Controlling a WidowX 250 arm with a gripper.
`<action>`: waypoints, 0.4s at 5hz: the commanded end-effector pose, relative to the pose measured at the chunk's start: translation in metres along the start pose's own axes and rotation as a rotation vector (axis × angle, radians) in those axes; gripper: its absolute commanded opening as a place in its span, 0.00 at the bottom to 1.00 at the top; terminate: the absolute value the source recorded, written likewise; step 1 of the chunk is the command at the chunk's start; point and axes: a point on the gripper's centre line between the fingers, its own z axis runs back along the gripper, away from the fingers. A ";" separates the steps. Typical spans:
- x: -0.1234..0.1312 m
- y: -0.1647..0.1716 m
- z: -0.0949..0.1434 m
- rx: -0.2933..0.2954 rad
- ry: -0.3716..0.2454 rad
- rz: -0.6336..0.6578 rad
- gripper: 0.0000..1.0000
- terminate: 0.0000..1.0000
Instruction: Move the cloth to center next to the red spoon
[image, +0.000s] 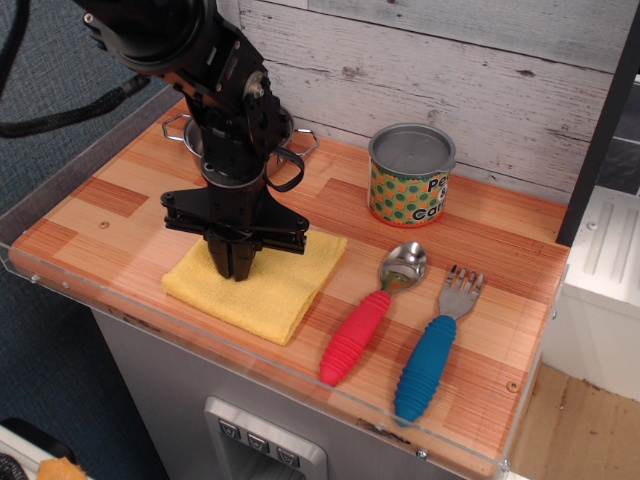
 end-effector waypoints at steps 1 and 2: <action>0.004 -0.007 0.011 -0.022 -0.038 0.002 0.00 0.00; 0.004 -0.008 0.015 -0.011 -0.057 -0.002 0.00 0.00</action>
